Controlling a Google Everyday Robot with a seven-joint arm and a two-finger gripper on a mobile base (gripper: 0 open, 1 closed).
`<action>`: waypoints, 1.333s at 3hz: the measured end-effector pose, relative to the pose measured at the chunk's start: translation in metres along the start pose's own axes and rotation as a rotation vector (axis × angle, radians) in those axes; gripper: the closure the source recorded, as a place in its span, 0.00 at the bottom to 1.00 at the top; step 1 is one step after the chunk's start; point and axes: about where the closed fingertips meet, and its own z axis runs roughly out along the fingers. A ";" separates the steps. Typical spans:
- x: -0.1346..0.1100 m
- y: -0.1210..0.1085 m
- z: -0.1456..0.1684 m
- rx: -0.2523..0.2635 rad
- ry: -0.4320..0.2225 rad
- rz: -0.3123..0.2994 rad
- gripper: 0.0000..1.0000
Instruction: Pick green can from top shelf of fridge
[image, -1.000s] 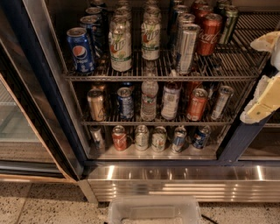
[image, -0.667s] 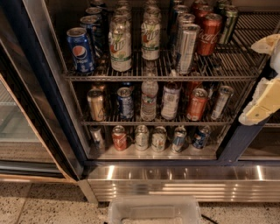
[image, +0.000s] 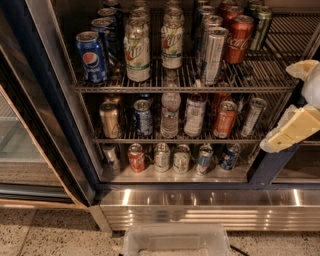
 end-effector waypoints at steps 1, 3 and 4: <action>0.000 -0.007 0.008 0.078 -0.051 0.033 0.00; 0.000 -0.017 0.011 0.129 -0.111 0.081 0.00; 0.000 -0.028 0.012 0.159 -0.134 0.134 0.00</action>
Offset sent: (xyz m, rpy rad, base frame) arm 0.0285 -0.0132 -0.0094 0.1704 -0.1736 -0.1434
